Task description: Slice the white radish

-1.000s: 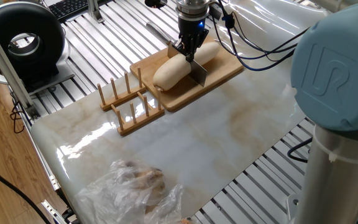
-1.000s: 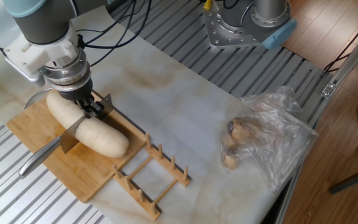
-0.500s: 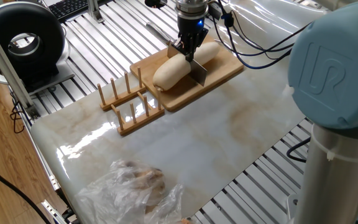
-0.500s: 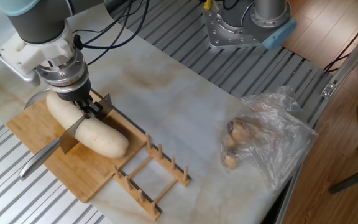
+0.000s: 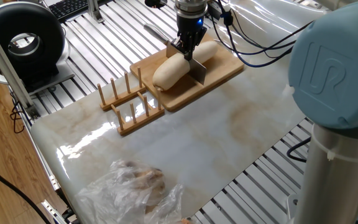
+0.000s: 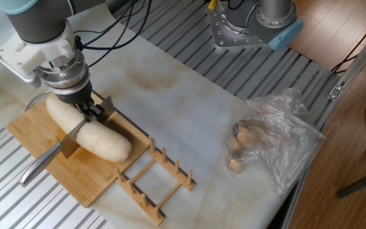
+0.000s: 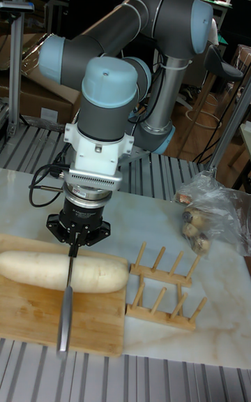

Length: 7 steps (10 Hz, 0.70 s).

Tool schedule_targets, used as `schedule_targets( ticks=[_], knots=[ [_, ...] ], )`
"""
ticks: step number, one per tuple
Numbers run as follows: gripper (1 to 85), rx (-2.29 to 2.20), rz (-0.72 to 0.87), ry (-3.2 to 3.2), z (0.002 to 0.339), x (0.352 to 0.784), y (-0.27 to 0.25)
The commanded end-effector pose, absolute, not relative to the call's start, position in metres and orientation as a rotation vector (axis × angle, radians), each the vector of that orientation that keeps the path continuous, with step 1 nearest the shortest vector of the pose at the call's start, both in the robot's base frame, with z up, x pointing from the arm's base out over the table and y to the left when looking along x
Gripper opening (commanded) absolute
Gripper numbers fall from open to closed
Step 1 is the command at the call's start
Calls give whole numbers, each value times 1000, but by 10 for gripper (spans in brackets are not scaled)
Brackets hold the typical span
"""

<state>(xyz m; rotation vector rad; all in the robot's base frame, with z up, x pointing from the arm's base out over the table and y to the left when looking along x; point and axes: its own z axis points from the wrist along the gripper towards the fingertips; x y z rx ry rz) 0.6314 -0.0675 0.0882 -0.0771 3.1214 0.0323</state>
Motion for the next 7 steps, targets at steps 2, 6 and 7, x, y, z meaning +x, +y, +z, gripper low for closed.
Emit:
schedule_targets(
  ticks=[2,6,7],
  knots=[
    [403,-127,69,3105,90,634,-63],
    [487,-144,78,3107,90,633,-62],
    [523,-151,85,3108,90,632,-61]
  ],
)
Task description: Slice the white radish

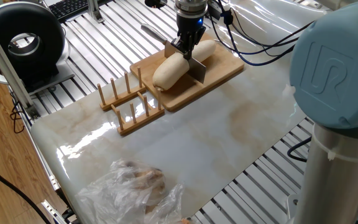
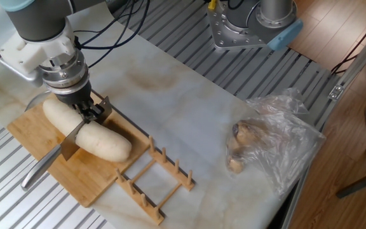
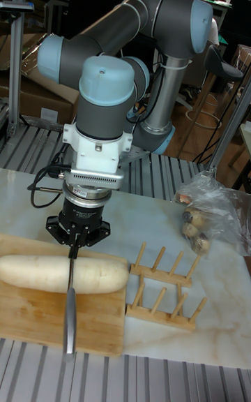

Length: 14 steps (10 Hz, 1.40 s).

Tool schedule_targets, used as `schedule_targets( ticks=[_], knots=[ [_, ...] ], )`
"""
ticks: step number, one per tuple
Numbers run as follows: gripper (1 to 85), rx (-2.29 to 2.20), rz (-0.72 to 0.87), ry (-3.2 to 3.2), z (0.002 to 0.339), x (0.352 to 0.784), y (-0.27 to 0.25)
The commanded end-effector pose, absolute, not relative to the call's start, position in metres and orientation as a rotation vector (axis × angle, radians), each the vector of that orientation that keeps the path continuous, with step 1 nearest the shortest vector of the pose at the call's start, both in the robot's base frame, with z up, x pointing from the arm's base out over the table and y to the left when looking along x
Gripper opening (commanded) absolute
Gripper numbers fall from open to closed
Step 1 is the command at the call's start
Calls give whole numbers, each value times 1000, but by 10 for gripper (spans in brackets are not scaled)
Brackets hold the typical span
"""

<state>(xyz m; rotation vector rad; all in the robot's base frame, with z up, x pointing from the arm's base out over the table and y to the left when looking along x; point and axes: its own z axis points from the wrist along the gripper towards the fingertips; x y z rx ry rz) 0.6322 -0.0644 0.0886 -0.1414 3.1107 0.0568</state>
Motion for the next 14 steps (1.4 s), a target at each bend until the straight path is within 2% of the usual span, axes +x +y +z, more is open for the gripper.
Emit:
schedule_targets(
  ticks=[1,4,9,12,14],
  knots=[
    [550,-158,92,3108,91,632,-60],
    [627,-185,98,3120,91,629,-60],
    [623,-183,70,3122,94,633,-62],
    [593,-178,50,3114,101,640,-63],
    [517,-157,5,3126,111,645,-66]
  ],
)
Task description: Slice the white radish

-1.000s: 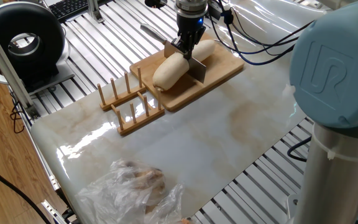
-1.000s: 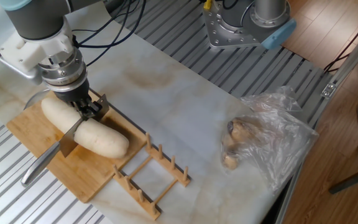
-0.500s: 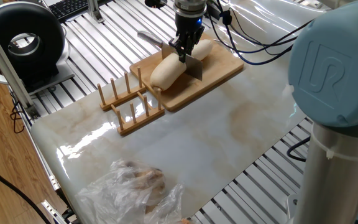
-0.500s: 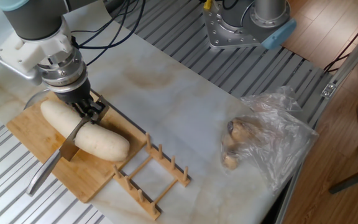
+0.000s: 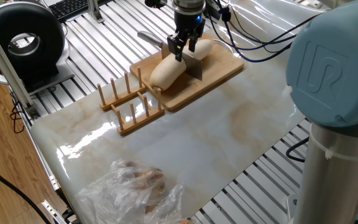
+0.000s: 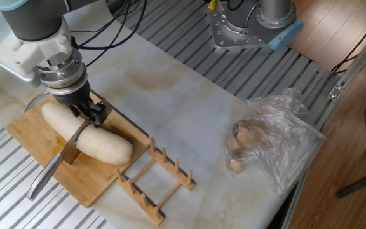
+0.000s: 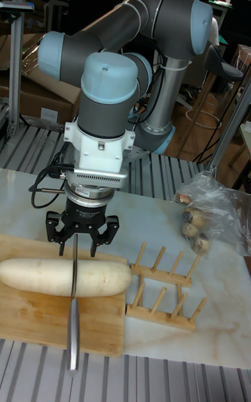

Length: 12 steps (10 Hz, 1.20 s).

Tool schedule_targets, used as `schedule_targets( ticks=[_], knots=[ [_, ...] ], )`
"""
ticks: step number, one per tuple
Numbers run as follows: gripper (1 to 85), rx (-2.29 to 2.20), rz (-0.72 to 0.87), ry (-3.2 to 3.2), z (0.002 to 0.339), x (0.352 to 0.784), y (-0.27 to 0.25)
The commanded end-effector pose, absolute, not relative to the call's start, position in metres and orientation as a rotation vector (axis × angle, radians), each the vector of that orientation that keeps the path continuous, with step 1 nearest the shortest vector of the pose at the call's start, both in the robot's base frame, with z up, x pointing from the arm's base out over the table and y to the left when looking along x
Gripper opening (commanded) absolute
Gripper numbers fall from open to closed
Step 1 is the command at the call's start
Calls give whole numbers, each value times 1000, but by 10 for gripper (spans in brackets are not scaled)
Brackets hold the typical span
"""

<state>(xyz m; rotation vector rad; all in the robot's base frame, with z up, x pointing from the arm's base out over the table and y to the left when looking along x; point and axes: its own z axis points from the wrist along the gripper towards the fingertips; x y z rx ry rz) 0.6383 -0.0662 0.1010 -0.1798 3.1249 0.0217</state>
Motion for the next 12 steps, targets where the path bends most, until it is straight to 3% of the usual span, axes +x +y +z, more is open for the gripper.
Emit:
schedule_targets(
  ticks=[1,3,9,12],
  knots=[
    [467,-141,1,3129,114,647,-66],
    [343,-110,-11,3138,115,645,-68],
    [240,-81,-35,3140,111,651,-67],
    [240,-90,-30,3137,108,651,-63]
  ],
)
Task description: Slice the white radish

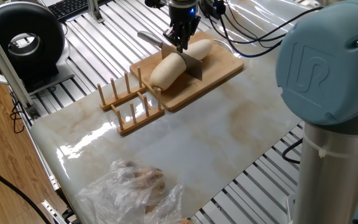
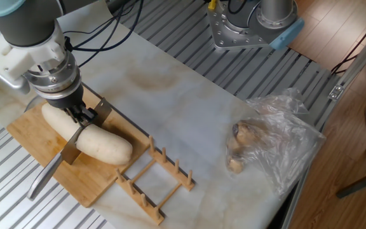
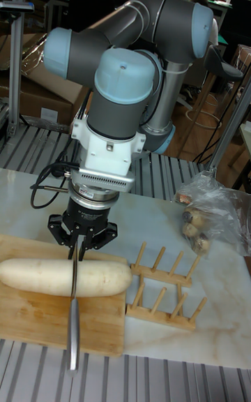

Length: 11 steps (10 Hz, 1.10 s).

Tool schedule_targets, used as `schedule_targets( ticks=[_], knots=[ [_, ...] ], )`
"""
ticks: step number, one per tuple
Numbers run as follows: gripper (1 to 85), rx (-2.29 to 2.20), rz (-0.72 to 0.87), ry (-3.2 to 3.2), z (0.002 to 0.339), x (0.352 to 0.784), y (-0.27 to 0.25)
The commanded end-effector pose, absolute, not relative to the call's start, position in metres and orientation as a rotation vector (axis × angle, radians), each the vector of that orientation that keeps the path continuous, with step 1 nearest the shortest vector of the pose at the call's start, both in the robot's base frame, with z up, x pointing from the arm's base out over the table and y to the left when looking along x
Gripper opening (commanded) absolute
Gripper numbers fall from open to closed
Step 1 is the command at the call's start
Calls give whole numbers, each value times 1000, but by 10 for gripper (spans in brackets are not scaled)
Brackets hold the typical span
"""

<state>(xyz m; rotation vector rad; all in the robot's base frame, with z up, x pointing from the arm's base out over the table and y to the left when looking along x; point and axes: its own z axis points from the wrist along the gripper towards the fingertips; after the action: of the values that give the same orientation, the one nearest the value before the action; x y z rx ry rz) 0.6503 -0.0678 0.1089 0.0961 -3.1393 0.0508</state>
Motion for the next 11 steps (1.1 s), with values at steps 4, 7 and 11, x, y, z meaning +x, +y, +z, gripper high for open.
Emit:
schedule_targets(
  ticks=[4,7,11],
  knots=[
    [113,59,54,-3139,100,646,-64],
    [13,29,75,-3121,102,640,-65],
    [13,37,41,-3126,97,638,-59]
  ],
)
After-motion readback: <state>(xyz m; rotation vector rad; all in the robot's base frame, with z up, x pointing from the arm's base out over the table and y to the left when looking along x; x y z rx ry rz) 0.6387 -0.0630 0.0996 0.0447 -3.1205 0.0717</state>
